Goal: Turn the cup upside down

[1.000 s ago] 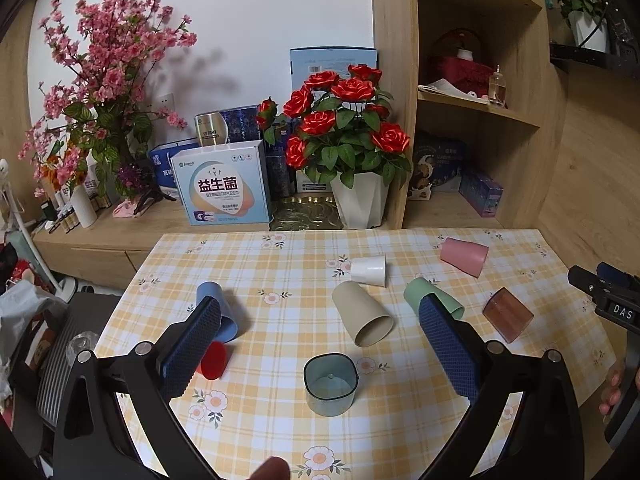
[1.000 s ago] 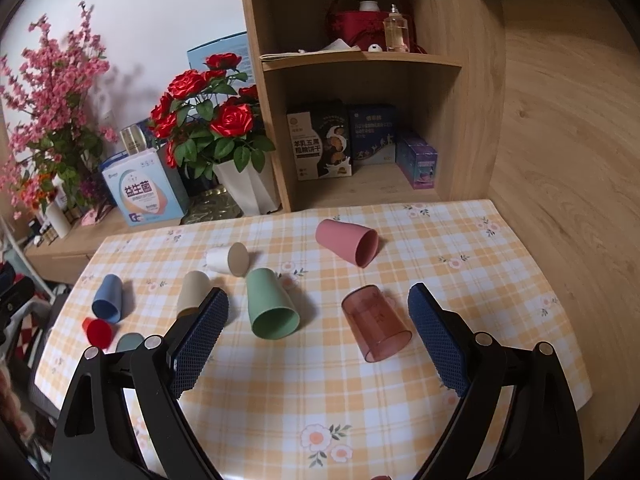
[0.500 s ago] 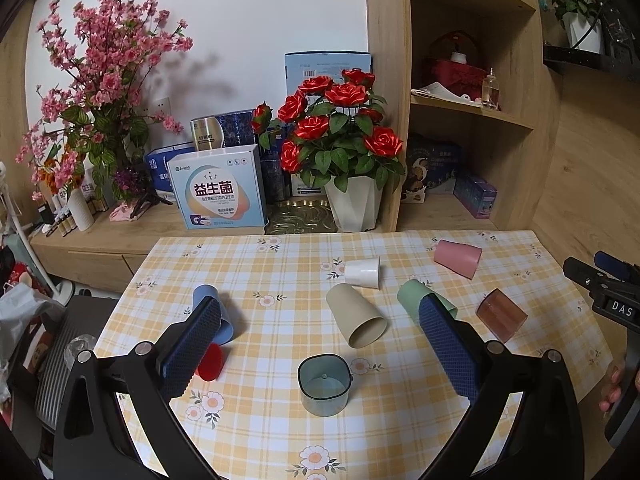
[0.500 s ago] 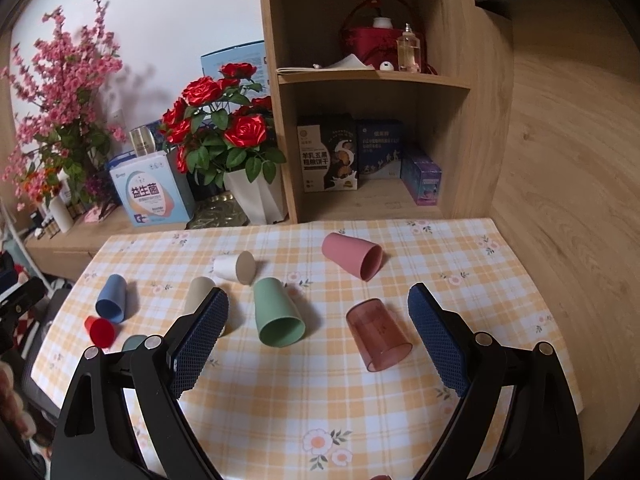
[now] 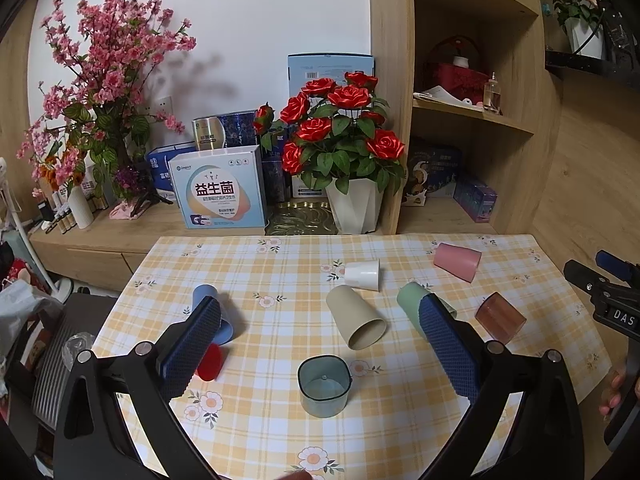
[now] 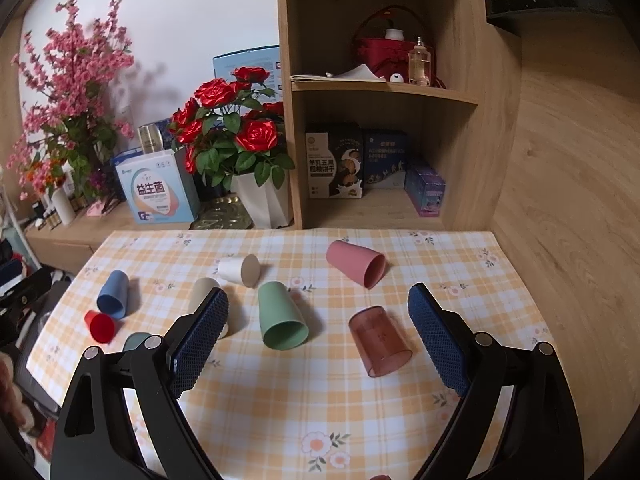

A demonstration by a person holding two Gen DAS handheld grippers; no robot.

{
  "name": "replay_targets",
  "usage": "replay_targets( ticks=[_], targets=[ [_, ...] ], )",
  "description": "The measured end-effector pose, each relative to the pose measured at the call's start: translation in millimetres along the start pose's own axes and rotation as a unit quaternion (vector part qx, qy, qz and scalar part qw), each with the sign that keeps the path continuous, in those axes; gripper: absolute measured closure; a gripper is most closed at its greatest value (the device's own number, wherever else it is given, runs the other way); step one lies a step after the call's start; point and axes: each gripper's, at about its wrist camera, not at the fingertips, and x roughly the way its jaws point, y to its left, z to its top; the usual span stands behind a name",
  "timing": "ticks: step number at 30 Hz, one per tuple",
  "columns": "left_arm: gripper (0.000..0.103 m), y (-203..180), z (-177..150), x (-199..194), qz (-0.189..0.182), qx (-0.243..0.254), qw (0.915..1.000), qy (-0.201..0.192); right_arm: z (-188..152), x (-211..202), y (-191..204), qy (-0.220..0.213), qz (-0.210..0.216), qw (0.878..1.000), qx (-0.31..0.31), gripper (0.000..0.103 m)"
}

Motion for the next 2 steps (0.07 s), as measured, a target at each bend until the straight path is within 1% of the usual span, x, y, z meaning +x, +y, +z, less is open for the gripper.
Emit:
replay_targets(
  ticks=[2],
  targets=[
    [0.006,2.7,0.2,-0.4,-0.004,-0.005,1.0,0.0,-0.1,0.3,0.8,0.001,0.001,1.0,-0.001,0.015]
  ],
)
